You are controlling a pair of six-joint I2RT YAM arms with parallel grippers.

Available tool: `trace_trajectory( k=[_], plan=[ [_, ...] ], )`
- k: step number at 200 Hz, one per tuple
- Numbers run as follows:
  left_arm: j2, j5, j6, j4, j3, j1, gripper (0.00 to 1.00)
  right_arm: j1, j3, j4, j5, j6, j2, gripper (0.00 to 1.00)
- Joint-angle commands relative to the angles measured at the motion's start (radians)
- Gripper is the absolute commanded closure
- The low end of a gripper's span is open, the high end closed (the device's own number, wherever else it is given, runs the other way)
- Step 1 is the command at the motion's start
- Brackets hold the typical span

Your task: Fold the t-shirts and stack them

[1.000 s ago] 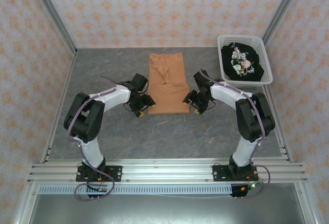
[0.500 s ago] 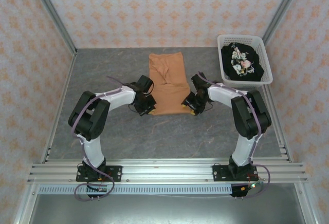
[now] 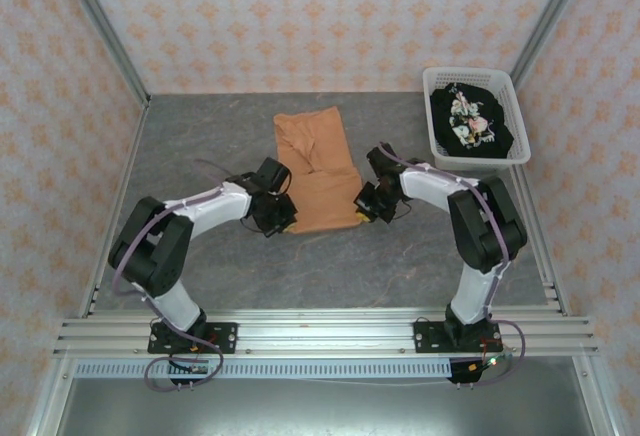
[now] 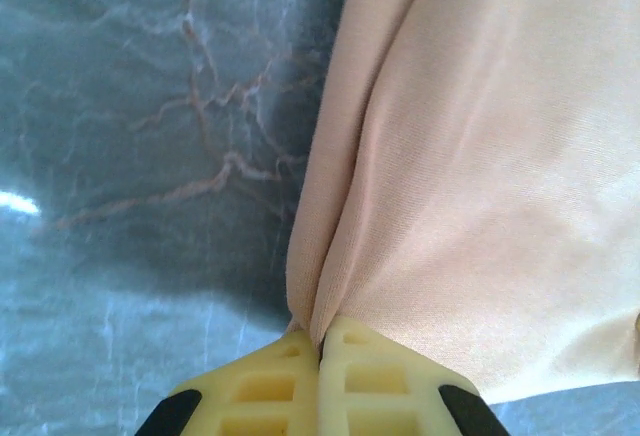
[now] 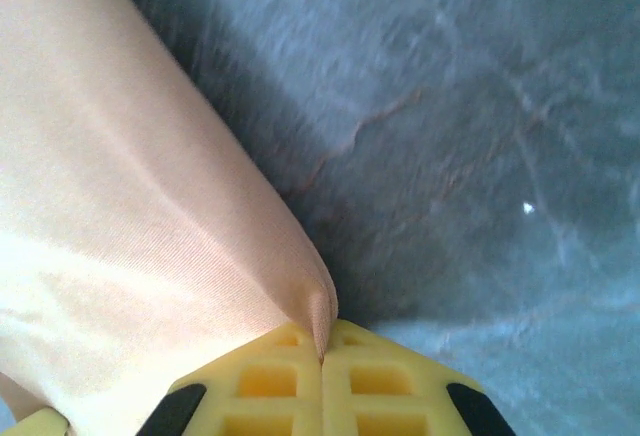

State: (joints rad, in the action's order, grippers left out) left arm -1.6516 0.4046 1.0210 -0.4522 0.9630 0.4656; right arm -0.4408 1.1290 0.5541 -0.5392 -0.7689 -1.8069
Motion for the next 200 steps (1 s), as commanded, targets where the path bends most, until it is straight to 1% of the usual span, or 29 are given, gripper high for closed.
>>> trace_trajectory(
  k=[1,28,54,73,87,101,116,136,152,176,200],
  plan=[
    [0.085,0.001,0.0,-0.036,-0.041,0.027,1.0,-0.043,-0.02,0.121,0.009,0.04,0.099,1.0],
    [0.181,0.031,-0.036,-0.093,-0.072,0.092,1.0,-0.12,-0.057,0.246,-0.01,0.069,0.226,1.0],
    [0.311,0.048,-0.015,-0.172,-0.107,0.176,1.0,-0.164,-0.107,0.363,-0.057,0.05,0.388,1.0],
    [0.448,0.046,0.039,-0.224,-0.131,0.221,1.0,-0.17,-0.104,0.456,-0.09,0.037,0.506,1.0],
    [0.549,0.036,0.086,-0.26,-0.14,0.231,1.0,-0.17,-0.077,0.519,-0.108,0.028,0.565,1.0],
    [0.628,0.029,0.132,-0.287,-0.135,0.231,1.0,-0.17,-0.045,0.572,-0.13,0.008,0.593,1.0],
    [0.679,0.028,0.191,-0.289,-0.119,0.231,1.0,-0.17,-0.017,0.598,-0.157,-0.029,0.604,1.0],
    [0.7,0.007,0.257,-0.287,-0.067,0.231,1.0,-0.165,0.03,0.619,-0.171,-0.092,0.61,1.0],
    [0.683,-0.054,0.306,-0.328,-0.006,0.229,1.0,-0.137,0.05,0.61,-0.176,-0.149,0.614,1.0],
    [0.596,-0.089,0.342,-0.358,0.066,0.206,1.0,-0.068,0.011,0.496,-0.23,-0.228,0.606,1.0],
    [0.486,-0.092,0.359,-0.353,0.138,0.167,1.0,-0.01,-0.027,0.361,-0.288,-0.282,0.564,1.0]
  ],
)
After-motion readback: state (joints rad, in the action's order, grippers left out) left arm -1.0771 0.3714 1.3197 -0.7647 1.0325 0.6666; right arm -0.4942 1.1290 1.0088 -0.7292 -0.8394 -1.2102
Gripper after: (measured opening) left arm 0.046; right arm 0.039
